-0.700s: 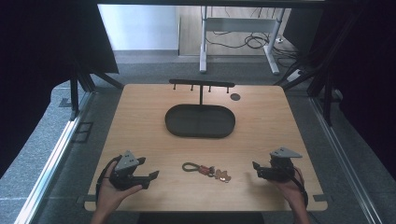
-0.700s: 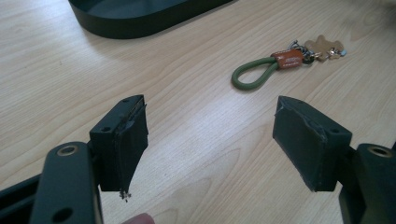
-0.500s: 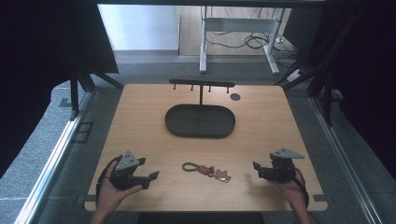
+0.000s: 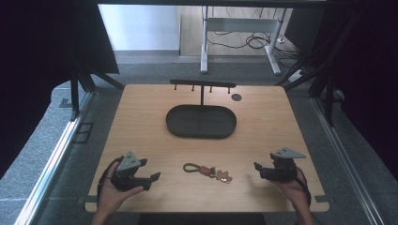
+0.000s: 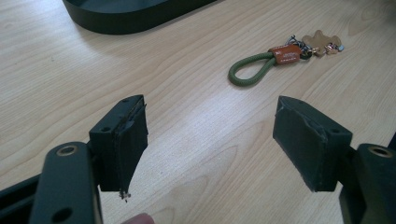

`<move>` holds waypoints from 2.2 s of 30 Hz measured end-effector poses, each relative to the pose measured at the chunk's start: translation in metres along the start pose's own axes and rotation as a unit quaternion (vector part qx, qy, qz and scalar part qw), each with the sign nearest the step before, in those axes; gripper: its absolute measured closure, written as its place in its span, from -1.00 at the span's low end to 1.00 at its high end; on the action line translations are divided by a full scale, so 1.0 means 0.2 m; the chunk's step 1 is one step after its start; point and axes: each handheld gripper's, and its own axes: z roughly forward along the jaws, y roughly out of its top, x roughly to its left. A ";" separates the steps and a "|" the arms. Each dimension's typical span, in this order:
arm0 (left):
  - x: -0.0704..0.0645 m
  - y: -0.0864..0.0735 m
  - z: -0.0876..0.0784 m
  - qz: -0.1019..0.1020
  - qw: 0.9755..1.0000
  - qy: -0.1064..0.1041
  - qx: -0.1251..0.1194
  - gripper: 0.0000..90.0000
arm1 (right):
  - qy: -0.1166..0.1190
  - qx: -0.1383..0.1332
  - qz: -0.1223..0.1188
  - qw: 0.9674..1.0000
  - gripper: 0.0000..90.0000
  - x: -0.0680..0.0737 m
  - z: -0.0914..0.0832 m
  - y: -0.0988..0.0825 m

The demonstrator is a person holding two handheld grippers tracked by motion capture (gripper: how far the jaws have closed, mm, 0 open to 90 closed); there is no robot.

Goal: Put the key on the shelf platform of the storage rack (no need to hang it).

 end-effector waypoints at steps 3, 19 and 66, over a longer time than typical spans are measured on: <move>0.00 0.00 0.00 0.000 1.000 -0.001 0.003 -0.41 | 0.008 0.005 -0.013 1.000 -0.48 0.00 -0.01 0.02; 0.00 0.01 -0.01 0.002 1.000 -0.001 0.001 -0.41 | 0.064 0.039 -0.096 0.993 -0.37 0.03 -0.04 0.24; 0.00 0.01 -0.03 -0.002 1.000 -0.003 -0.003 -0.41 | 0.178 0.179 -0.231 0.940 0.02 0.44 0.19 0.61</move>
